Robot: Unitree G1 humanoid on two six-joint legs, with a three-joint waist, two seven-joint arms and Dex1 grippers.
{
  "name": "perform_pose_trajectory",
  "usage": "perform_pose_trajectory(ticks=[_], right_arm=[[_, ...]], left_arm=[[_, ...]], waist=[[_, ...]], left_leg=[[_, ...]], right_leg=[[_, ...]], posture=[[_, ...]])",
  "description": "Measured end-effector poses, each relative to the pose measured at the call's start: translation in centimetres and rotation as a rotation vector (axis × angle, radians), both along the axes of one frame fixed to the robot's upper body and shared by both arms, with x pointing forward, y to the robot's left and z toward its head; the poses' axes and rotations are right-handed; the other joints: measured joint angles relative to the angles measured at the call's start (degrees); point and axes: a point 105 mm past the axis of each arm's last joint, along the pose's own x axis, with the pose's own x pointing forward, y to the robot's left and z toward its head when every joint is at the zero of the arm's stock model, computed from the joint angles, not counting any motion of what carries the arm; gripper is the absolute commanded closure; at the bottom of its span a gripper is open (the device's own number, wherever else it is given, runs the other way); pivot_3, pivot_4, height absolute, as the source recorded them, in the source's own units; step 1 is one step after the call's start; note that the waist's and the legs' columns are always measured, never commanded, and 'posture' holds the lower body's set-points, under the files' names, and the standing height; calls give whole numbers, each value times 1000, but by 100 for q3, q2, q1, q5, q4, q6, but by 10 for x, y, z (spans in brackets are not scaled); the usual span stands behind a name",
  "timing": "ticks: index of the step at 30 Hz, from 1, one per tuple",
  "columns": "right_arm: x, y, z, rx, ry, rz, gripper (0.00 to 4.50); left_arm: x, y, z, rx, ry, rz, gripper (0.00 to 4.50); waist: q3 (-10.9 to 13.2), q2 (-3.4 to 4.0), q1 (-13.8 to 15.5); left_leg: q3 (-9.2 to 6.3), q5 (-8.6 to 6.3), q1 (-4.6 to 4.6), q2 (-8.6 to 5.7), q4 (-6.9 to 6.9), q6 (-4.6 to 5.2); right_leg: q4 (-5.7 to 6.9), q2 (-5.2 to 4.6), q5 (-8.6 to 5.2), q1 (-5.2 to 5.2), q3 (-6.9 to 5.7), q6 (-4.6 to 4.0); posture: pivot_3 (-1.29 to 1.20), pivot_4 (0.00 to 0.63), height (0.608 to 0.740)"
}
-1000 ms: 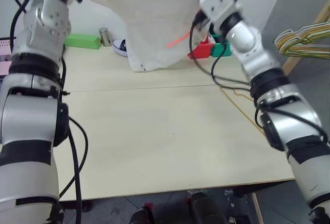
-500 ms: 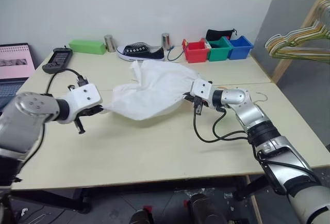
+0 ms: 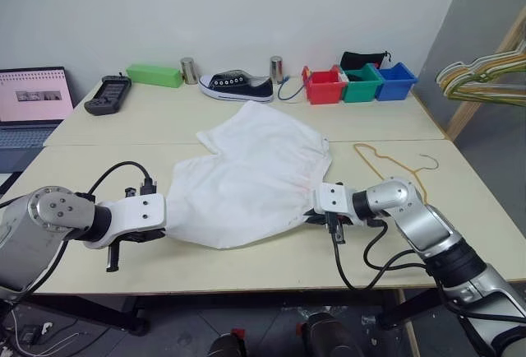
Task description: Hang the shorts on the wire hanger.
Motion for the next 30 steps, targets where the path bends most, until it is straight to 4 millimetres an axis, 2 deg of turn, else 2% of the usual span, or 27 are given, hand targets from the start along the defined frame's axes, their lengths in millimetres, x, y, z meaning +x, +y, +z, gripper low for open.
perform_pose_trajectory(ticks=[4, 8, 14, 18, 19, 20, 21, 25, 26, 30], right_arm=[[-17, -9, -7, -50, 45, 14, 4500], [-31, -6, -8, -55, 74, 55, 4500], [-48, -9, -13, -56, 178, 63, 4500], [-53, -9, -14, -43, 235, 48, 4500], [-53, -9, -14, -40, 241, 46, 3969], [-53, -9, -14, -37, 250, 43, 3827], [-54, -9, -14, -32, 263, 37, 3570], [-52, -8, -12, -21, 278, 27, 2491], [-52, -8, -9, -10, 288, 27, 2371], [-52, -13, 6, 10, 299, 17, 1233]], left_arm=[[-11, 4, -10, 12, 63, -30, 4407], [-10, 10, -12, 22, 63, -20, 4407], [-10, 8, -21, 7, 60, -27, 4407], [-11, 7, -26, 3, 66, -17, 4407], [-11, 7, -27, 3, 69, -16, 4500], [-13, 6, -28, 2, 77, -20, 4037], [-16, 6, -30, 0, 92, -23, 3968], [-19, 6, -33, -6, 113, -27, 2937], [-19, 5, -32, -16, 118, -28, 2828], [-22, 1, -25, -33, 134, -46, 1806]], waist=[[0, -2, 2], [-1, -2, -6], [-3, -5, -22], [-4, -8, -44], [-5, -8, -49], [-5, -8, -53], [-5, -8, -55], [-4, -8, -62], [-4, -8, -61], [-4, -9, -57]], left_leg=[[8, -2, -11, 3, 1, -3], [8, -15, -12, 4, 1, -23], [11, -20, -12, 6, 2, -32], [11, -19, -12, 6, 2, -31], [11, -19, -12, 6, 2, -31], [11, -19, -11, 6, 2, -31], [11, -20, -11, 6, 2, -32], [11, -20, -12, 7, 2, -33], [11, -21, -13, 6, 2, -34], [11, -22, -14, 6, 2, -36]], right_leg=[[-2, -6, 0, -13, 0, -1], [-2, -6, 0, -14, -1, -1], [-5, -9, 0, -15, -4, 0], [-5, -9, 0, -15, -4, 0], [-5, -9, 0, -15, -4, 0], [-5, -9, 0, -15, -3, 0], [-4, -9, 0, -15, -3, 0], [-5, -9, 0, -17, -4, 0], [-5, -10, 0, -17, -4, 0], [-7, -13, 0, -20, -5, -1]], posture=[[-157, 52, 740], [-158, 52, 740], [-163, 51, 740], [-162, 51, 740], [-161, 52, 740], [-160, 51, 740], [-161, 51, 740], [-160, 52, 740], [-160, 52, 740], [-175, 54, 740]])
